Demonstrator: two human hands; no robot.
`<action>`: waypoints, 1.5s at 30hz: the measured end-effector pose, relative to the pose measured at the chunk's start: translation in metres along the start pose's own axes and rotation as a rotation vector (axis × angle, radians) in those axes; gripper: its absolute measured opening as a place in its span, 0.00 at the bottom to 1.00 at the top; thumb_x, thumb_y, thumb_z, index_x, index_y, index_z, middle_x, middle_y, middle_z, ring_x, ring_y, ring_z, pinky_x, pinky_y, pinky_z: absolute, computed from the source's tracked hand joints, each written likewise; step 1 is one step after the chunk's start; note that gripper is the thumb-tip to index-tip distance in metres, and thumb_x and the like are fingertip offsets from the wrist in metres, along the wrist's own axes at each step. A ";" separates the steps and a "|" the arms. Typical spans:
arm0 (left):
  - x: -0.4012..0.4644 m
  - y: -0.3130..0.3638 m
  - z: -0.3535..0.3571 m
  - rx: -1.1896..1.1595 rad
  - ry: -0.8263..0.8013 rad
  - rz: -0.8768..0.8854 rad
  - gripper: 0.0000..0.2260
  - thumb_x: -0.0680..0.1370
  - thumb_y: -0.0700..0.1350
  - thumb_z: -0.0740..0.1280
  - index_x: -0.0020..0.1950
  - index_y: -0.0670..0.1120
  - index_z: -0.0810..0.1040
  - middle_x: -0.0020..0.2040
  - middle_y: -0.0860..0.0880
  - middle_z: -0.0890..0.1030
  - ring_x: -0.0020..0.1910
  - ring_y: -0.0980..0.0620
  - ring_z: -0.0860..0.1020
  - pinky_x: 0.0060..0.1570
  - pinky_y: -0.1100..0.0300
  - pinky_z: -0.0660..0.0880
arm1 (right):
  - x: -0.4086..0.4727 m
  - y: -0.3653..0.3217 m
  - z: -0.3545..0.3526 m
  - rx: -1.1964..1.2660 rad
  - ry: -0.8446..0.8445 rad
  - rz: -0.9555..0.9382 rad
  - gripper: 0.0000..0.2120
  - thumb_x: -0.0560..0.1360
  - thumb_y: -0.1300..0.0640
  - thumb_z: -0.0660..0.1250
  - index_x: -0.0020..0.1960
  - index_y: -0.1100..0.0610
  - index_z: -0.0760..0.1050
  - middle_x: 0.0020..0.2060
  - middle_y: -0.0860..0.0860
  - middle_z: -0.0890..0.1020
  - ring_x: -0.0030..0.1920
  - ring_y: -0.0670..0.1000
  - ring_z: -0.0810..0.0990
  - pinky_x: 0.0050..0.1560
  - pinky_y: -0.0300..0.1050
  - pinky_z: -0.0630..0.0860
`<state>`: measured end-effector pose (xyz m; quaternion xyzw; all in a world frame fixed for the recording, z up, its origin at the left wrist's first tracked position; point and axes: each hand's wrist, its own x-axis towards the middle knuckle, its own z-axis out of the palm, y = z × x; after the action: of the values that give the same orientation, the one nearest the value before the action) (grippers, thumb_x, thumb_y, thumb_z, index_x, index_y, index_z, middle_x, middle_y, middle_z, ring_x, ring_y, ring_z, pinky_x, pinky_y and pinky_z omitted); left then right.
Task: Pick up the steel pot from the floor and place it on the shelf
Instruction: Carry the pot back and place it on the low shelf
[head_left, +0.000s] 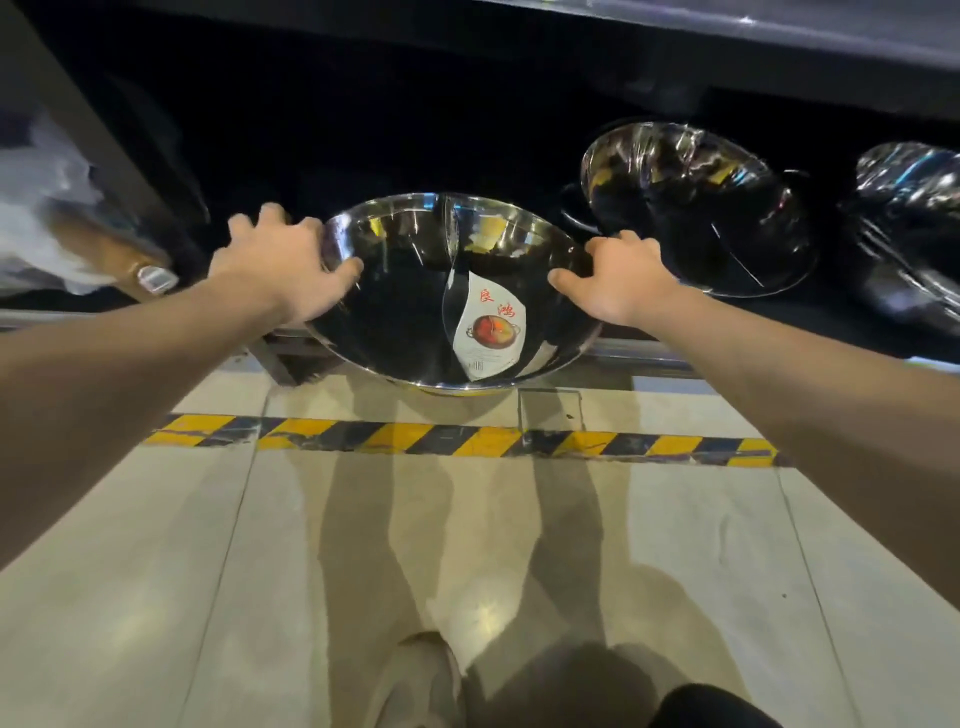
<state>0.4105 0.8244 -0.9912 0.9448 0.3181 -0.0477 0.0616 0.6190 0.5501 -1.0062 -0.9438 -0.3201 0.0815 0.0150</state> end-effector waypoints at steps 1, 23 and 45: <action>-0.007 0.001 -0.005 0.016 0.007 -0.016 0.33 0.76 0.68 0.55 0.72 0.48 0.69 0.69 0.36 0.67 0.66 0.31 0.64 0.60 0.36 0.68 | -0.005 0.000 -0.004 0.033 -0.002 -0.003 0.28 0.77 0.33 0.56 0.54 0.57 0.77 0.55 0.59 0.77 0.63 0.61 0.69 0.59 0.56 0.63; -0.047 0.016 0.038 -0.085 0.081 -0.023 0.43 0.69 0.76 0.52 0.69 0.44 0.67 0.64 0.38 0.72 0.62 0.34 0.70 0.52 0.39 0.72 | -0.045 -0.062 0.029 0.119 0.085 -0.032 0.47 0.65 0.18 0.48 0.60 0.56 0.74 0.55 0.60 0.77 0.59 0.62 0.70 0.47 0.54 0.70; -0.025 0.054 0.074 -0.058 0.053 -0.117 0.44 0.71 0.76 0.49 0.75 0.45 0.59 0.78 0.33 0.50 0.67 0.27 0.65 0.60 0.37 0.67 | -0.015 0.025 0.038 -0.098 0.131 0.236 0.35 0.76 0.32 0.56 0.76 0.52 0.59 0.75 0.64 0.59 0.70 0.70 0.61 0.63 0.66 0.66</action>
<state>0.4202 0.7562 -1.0559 0.9234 0.3756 -0.0170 0.0777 0.6161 0.5197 -1.0432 -0.9777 -0.2089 0.0053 -0.0201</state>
